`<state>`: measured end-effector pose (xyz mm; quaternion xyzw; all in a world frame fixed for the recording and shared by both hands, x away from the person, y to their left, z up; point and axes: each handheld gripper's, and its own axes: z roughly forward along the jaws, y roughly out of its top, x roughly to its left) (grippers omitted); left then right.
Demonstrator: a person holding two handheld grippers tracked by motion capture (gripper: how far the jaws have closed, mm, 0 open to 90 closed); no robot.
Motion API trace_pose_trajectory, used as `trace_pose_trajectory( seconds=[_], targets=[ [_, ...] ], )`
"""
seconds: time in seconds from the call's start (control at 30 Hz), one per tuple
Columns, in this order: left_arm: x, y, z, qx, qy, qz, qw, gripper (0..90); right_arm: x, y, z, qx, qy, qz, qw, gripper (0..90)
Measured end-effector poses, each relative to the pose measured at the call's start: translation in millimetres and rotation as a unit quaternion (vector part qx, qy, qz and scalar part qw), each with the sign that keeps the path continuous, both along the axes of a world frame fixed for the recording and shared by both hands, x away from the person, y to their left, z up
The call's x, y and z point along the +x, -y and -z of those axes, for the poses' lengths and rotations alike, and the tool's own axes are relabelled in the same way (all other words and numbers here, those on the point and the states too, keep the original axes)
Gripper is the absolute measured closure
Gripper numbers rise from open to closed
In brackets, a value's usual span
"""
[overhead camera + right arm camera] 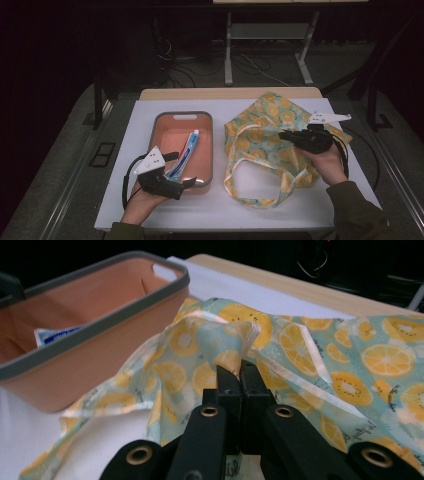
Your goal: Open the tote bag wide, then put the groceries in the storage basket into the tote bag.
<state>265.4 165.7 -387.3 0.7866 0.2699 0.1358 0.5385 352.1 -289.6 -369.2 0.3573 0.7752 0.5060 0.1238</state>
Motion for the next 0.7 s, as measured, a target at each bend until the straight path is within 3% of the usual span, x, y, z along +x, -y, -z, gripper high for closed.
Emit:
trace_pose_trajectory(
  seconds=[0.33,0.7],
  targets=[
    [6.3,0.1,-9.9,0.016,-0.022,-0.007,0.9996,0.0,2.6,1.4,6.8,-0.009,-0.011,0.000,0.9999,89.4],
    [18.3,2.9,-27.9,0.009,0.003,-0.010,0.9999,0.0,2.1,1.3,9.0,-0.013,-0.012,-0.003,0.9998,89.4]
  ],
)
